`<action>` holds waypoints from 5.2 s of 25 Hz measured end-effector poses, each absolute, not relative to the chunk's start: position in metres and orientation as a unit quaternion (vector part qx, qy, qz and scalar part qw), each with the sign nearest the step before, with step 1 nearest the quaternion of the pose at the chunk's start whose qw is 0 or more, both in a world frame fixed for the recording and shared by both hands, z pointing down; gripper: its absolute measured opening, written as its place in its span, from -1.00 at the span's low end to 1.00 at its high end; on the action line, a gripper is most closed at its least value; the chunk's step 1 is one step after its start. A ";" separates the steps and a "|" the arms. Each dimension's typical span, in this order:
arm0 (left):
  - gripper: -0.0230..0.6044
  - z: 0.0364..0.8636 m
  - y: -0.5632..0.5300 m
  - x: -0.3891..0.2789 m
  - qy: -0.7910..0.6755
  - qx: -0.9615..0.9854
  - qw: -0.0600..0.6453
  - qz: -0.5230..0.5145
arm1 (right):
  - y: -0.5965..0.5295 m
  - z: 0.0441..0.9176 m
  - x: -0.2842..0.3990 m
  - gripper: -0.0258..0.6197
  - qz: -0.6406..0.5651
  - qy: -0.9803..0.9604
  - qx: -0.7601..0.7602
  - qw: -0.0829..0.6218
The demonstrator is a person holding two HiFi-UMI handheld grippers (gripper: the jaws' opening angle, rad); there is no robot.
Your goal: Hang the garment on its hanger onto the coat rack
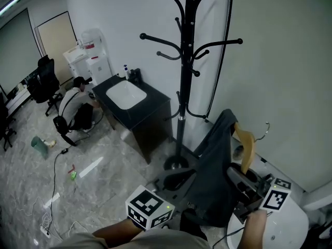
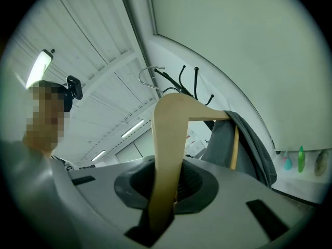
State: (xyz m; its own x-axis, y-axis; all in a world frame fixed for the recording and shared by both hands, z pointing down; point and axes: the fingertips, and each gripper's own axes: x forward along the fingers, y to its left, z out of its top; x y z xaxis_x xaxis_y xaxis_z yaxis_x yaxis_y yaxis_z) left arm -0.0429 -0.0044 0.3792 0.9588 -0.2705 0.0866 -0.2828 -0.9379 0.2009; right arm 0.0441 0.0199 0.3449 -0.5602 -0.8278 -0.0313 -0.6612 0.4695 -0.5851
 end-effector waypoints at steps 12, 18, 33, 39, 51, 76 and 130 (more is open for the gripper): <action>-0.91 0.370 -0.140 0.088 -0.195 0.974 0.107 0.030 | -0.110 0.367 0.154 -0.73 -0.306 0.879 -0.348 0.108; -0.91 0.368 -0.186 0.132 -0.228 0.967 0.108 0.031 | -0.163 0.372 0.191 -0.73 -0.313 0.899 -0.301 0.065; -0.91 0.363 -0.278 0.150 -0.262 0.960 0.098 0.030 | -0.304 0.361 0.204 -0.73 -0.291 0.938 -0.188 -0.014; -0.91 0.367 -0.297 0.146 -0.272 0.956 0.101 0.034 | -0.342 0.360 0.193 -0.73 -0.279 0.949 -0.142 -0.044; -0.91 0.371 -0.315 0.145 -0.284 0.953 0.101 0.040 | -0.382 0.390 0.169 -0.74 -0.299 0.947 -0.089 -0.075; -0.91 0.377 -0.314 0.146 -0.275 0.954 0.112 0.039 | -0.410 0.417 0.167 -0.58 -0.222 0.950 -0.194 -0.104; -0.91 0.363 -0.284 0.179 -0.254 0.964 0.080 0.025 | -0.334 0.371 0.198 -0.87 -0.114 0.893 -0.433 -0.037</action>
